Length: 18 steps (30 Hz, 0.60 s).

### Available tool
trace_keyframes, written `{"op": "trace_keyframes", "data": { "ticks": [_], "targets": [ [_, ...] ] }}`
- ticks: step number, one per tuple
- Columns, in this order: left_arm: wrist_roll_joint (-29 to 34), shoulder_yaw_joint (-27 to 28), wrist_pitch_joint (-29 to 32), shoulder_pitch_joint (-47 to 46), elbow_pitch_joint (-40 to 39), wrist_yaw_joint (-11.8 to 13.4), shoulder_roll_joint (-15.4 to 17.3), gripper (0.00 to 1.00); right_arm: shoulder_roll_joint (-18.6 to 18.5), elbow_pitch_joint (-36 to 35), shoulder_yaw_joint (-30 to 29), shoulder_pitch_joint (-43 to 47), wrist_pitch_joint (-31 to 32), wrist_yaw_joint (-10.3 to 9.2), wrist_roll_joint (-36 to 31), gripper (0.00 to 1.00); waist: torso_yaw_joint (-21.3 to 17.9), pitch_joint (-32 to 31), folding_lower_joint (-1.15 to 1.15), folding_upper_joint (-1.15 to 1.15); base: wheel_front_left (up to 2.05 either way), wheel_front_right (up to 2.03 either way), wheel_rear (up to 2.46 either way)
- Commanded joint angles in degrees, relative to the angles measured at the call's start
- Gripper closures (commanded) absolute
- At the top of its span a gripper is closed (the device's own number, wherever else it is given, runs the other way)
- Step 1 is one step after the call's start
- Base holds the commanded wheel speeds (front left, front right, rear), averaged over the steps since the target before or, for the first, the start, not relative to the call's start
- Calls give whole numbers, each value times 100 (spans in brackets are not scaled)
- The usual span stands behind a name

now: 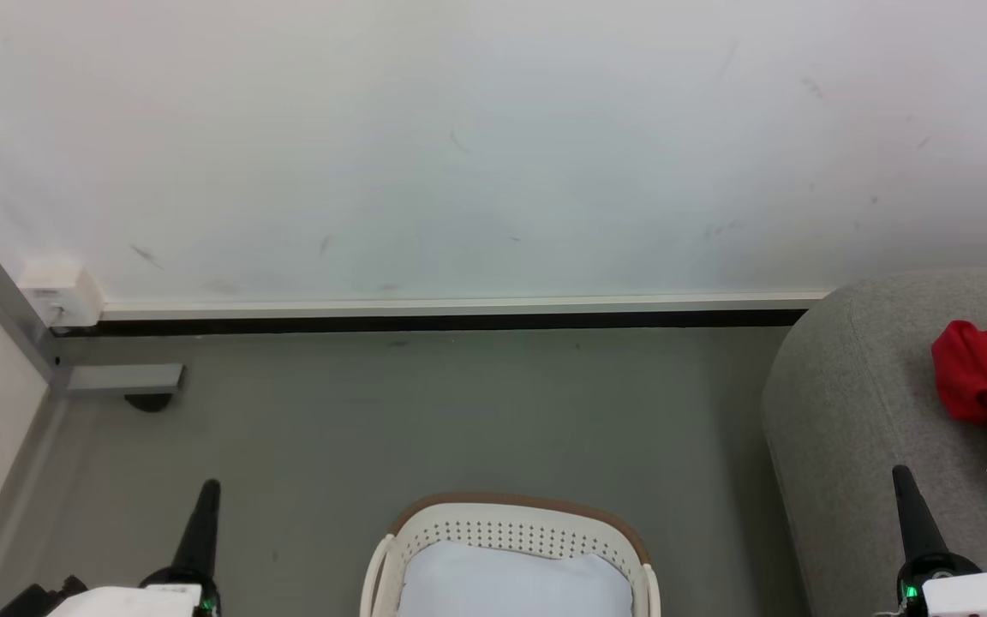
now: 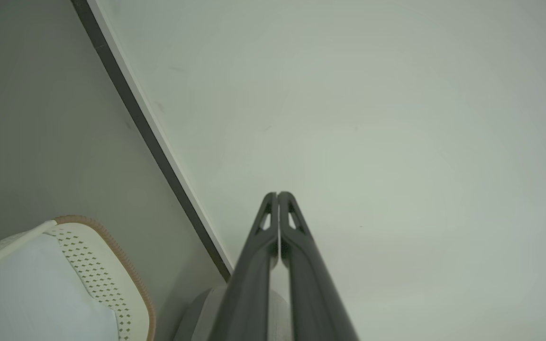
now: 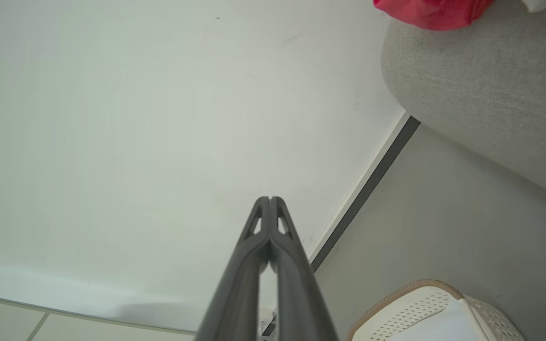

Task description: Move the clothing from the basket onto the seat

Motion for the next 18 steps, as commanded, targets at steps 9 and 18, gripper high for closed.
{"op": "trace_keyframes", "data": {
  "ticks": [9,18],
  "targets": [
    [-469,66,125,-132,-24,-17,-24,100,-65,-61,-113,-118,105,-9,459,100,28,7,0,0,0,0,0],
    [-811,96,226,-175,-16,-18,-56,100,-74,-73,-191,-128,202,-10,837,100,58,14,0,0,0,0,0]
  ]
}}
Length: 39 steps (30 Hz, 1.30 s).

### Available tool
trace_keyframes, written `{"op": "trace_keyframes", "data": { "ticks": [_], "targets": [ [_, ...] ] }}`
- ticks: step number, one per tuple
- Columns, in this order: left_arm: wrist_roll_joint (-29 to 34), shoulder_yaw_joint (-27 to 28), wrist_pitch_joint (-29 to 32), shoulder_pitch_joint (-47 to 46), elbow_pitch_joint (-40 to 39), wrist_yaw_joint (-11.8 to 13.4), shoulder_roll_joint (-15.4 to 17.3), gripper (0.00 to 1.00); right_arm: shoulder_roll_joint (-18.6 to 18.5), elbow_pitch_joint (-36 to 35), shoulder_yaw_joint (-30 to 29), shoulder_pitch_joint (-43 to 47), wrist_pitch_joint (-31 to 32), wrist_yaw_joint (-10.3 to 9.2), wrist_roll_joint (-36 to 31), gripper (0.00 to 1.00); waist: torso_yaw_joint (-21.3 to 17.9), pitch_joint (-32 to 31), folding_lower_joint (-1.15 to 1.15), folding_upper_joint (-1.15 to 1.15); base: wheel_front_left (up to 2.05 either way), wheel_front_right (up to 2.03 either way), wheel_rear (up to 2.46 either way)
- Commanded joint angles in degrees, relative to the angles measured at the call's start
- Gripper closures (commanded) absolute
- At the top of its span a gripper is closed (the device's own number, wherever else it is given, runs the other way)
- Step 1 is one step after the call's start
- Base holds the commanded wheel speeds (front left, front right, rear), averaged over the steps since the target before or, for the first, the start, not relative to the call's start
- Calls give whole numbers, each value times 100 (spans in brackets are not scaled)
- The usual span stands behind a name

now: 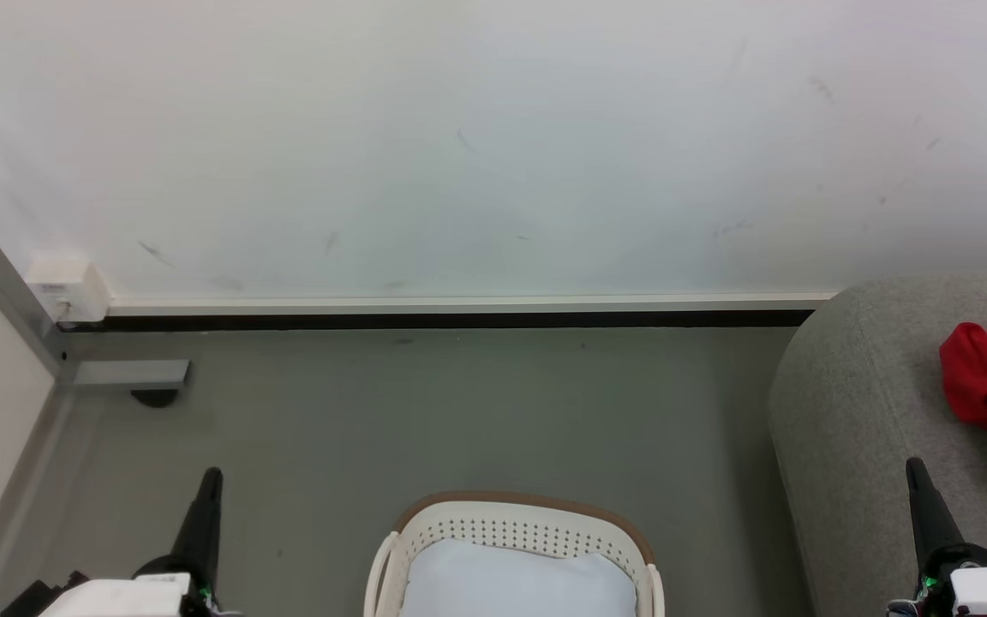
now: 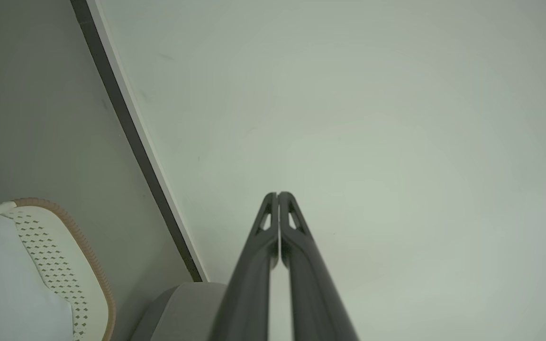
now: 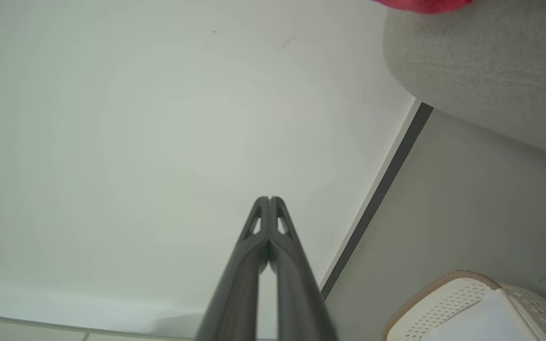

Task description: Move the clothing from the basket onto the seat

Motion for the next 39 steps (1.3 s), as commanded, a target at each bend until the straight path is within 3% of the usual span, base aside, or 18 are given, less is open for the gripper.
{"op": "trace_keyframes", "data": {
  "ticks": [1,20,39],
  "targets": [
    [-145,34,34,-69,-13,-17,4,100,-56,-49,-32,-63,38,-10,103,100,3,1,0,0,0,0,0],
    [-789,90,233,-156,2,-20,-54,100,-68,-62,-192,-104,225,-12,803,100,64,15,0,0,0,0,0],
    [-771,87,232,-149,1,-20,-53,100,-35,-53,-219,-98,241,-12,734,100,65,15,0,0,0,0,0]
  ]
}}
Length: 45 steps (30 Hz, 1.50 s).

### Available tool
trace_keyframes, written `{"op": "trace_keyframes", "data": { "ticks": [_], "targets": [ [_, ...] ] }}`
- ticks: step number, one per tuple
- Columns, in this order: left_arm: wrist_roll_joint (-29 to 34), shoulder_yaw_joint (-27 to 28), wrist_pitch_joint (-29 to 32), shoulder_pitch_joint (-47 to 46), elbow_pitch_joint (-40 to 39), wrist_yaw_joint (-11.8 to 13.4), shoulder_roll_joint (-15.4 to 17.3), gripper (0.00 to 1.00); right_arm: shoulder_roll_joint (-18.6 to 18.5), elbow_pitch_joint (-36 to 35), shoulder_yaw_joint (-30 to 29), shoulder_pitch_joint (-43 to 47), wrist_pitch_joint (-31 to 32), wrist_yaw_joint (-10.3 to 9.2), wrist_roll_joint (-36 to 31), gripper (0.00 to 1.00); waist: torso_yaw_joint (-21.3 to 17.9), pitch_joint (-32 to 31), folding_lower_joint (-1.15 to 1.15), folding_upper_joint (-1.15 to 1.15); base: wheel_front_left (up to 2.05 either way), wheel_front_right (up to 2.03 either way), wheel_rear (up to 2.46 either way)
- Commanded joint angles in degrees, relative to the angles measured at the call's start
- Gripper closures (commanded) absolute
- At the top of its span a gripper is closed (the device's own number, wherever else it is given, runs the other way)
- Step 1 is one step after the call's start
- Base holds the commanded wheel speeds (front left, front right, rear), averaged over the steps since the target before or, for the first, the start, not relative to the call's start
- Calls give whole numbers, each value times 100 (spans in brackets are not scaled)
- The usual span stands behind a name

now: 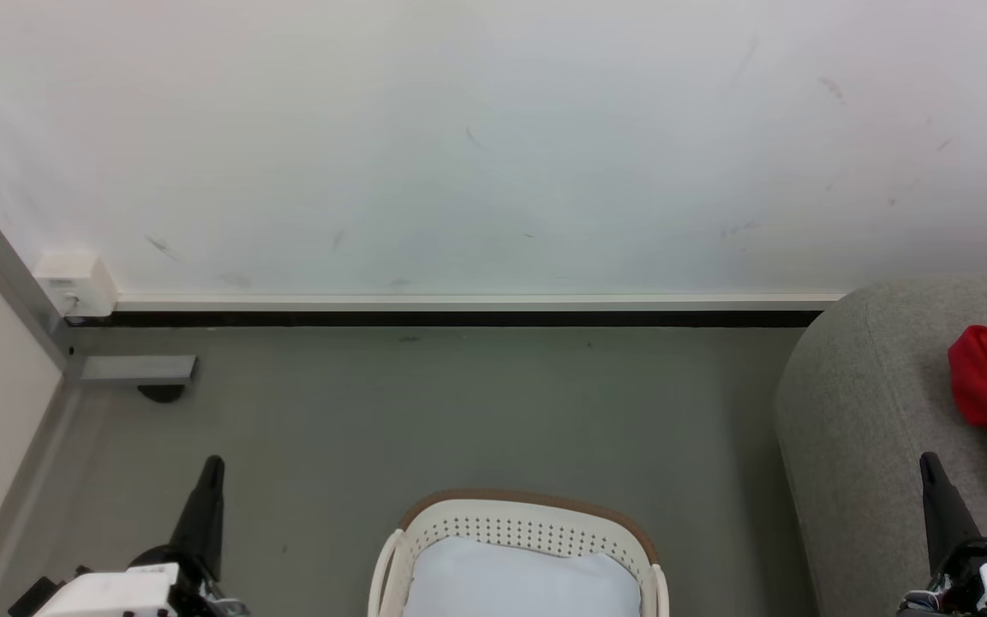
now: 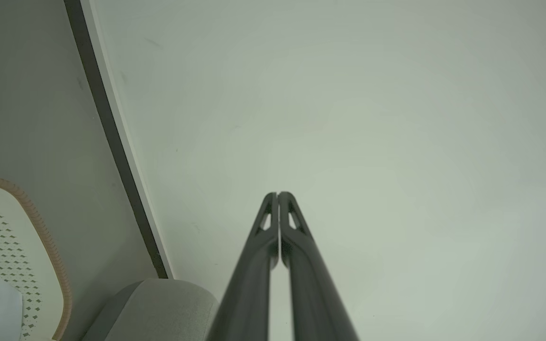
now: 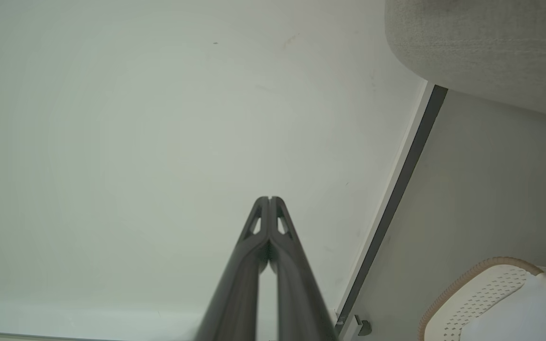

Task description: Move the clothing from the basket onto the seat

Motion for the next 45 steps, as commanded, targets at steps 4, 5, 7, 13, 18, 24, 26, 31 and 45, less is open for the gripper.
{"op": "trace_keyframes", "data": {
  "ticks": [4,5,7,13,18,24,26,31,45],
  "targets": [
    [-78,16,29,-41,2,-20,9,100,-22,-14,-24,-60,23,-12,-37,100,0,0,0,0,0,0,0],
    [-78,16,29,-41,0,-20,9,100,-21,-14,-25,-60,25,-12,-35,100,0,0,0,0,0,0,0],
    [-78,16,29,-41,1,-20,9,100,-18,-13,-28,-61,29,-12,-40,100,0,0,0,0,0,0,0],
    [-78,16,29,-41,0,-20,9,100,-12,-12,-38,-61,38,-12,-52,100,0,0,0,0,0,0,0],
    [-78,16,29,-41,0,-20,9,100,-5,-10,-46,-61,48,-12,-59,100,0,0,0,0,0,0,0],
    [-78,15,29,-41,0,-20,9,100,0,-10,-54,-62,44,-12,-68,100,0,0,0,0,0,0,0],
    [-78,15,29,-41,3,-20,9,100,3,-9,-58,-62,46,-12,-66,100,0,0,0,0,0,0,0],
    [-78,15,29,-41,3,-20,9,100,9,-8,-65,-63,40,-12,-73,100,0,0,0,0,0,0,0],
    [-78,15,29,-41,1,-20,9,100,23,-4,-84,-64,65,-12,-89,100,0,0,0,0,0,0,0]
  ]
}}
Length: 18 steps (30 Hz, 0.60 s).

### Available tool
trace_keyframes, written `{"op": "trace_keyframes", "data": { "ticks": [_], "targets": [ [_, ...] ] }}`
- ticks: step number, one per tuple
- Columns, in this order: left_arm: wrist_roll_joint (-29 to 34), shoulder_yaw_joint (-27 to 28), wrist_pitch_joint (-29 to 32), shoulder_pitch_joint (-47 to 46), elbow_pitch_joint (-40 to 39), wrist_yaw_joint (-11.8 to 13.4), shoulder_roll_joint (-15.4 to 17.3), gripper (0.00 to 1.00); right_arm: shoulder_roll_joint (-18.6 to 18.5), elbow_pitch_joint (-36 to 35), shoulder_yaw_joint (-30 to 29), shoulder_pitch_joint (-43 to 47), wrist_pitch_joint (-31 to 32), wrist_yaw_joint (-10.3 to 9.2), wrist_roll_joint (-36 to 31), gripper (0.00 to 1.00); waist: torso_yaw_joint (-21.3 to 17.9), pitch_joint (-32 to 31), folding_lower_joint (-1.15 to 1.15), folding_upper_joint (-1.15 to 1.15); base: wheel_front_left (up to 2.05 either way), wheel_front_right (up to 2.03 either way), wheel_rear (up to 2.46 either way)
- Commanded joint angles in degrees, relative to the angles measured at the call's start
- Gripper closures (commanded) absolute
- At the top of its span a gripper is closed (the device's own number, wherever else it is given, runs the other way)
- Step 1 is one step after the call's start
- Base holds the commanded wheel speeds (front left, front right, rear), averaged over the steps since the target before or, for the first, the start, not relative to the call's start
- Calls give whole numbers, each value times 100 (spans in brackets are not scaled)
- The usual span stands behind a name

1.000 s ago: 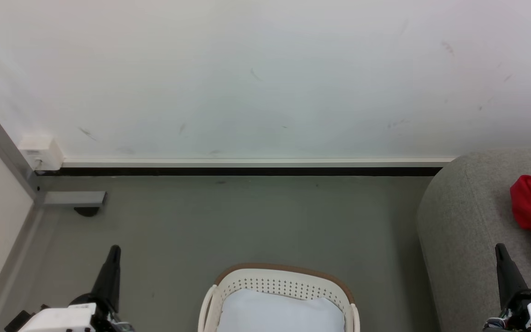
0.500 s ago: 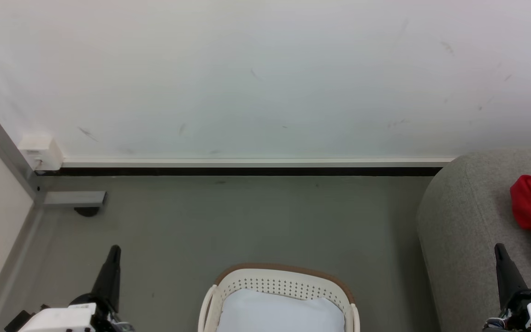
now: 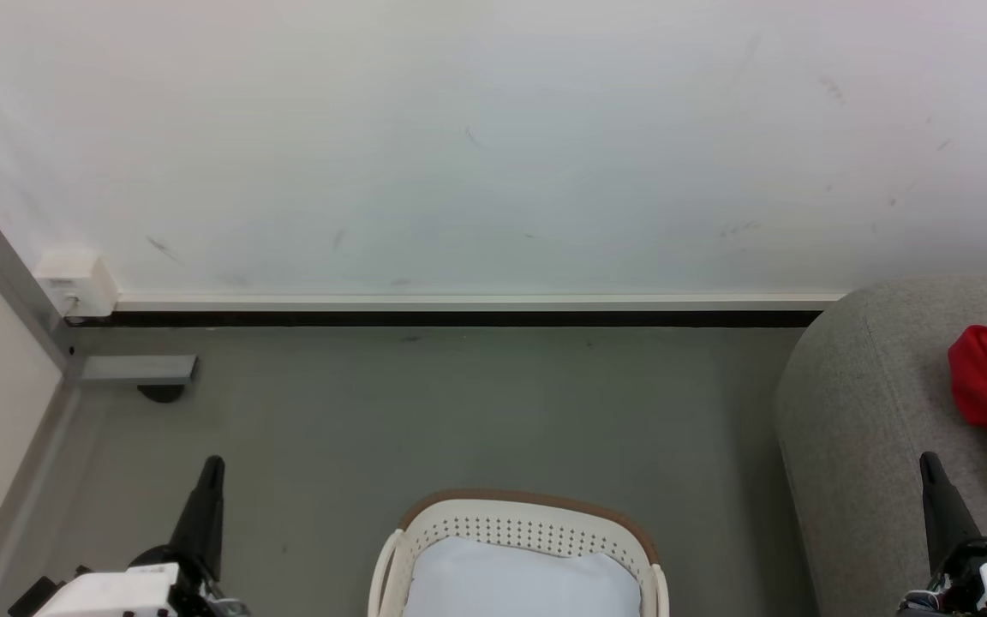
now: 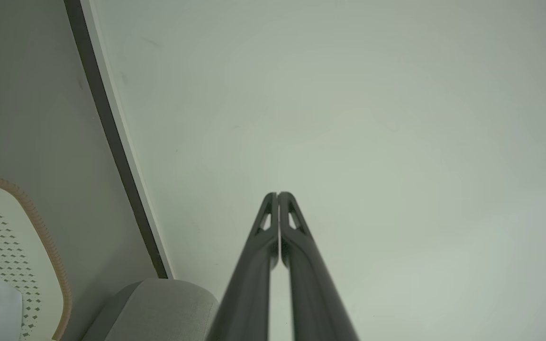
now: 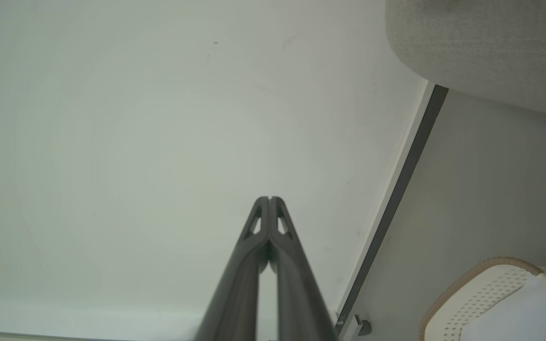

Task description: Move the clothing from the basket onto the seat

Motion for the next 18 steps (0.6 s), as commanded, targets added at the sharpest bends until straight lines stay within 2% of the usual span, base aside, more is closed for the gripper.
{"op": "trace_keyframes", "data": {
  "ticks": [1,18],
  "targets": [
    [-78,14,29,-40,-3,-20,9,100,-18,-5,-24,-59,14,-12,-41,100,0,0,0,0,0,0,0],
    [-78,14,29,-41,-1,-20,9,100,2,-2,-46,-61,40,-12,-68,100,0,0,0,0,0,0,0]
  ]
}}
